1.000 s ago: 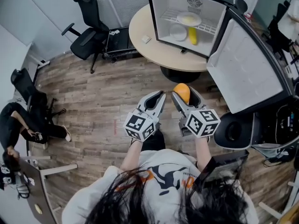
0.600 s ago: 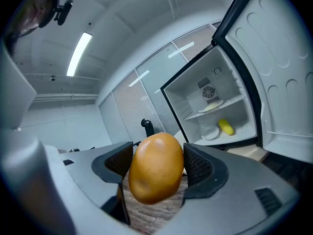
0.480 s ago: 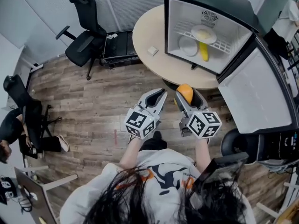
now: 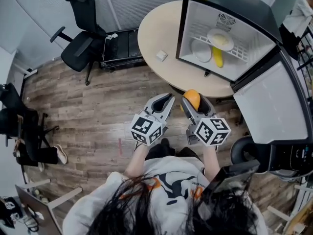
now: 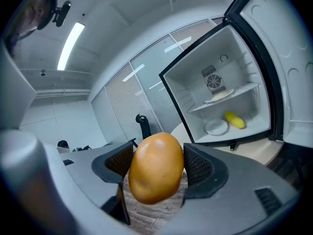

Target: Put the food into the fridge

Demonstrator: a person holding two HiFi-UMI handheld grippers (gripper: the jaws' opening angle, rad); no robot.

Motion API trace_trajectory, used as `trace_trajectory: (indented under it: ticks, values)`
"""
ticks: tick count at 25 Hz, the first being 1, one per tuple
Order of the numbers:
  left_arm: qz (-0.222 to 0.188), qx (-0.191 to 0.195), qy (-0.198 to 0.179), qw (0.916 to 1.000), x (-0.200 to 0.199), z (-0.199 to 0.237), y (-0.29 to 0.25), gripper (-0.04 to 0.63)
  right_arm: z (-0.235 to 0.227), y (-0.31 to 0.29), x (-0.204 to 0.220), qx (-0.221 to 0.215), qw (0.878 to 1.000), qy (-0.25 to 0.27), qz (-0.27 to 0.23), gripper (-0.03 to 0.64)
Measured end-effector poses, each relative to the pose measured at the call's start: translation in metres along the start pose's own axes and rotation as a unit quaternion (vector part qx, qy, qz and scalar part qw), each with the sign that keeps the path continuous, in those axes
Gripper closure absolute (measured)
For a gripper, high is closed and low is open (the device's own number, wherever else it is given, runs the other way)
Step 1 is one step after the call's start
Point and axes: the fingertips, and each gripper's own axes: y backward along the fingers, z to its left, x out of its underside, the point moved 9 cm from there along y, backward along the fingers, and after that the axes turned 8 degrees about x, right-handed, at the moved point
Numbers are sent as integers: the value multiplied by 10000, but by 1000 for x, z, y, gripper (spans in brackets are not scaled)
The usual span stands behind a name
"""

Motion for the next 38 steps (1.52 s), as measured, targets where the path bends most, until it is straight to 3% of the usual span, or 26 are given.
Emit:
trace_trajectory:
  ticks: [8, 16, 38]
  values:
    - [129, 70, 213, 9997, 13, 14, -7, 554, -10, -14, 6, 185, 9996, -74, 184, 296]
    - [144, 133, 191, 9996, 6, 28, -29, 554, -24, -36, -7, 211, 9996, -87, 165, 296]
    - [487, 243, 2, 9985, -13, 88, -162, 554, -145, -151, -62, 653, 9974, -246, 171, 296]
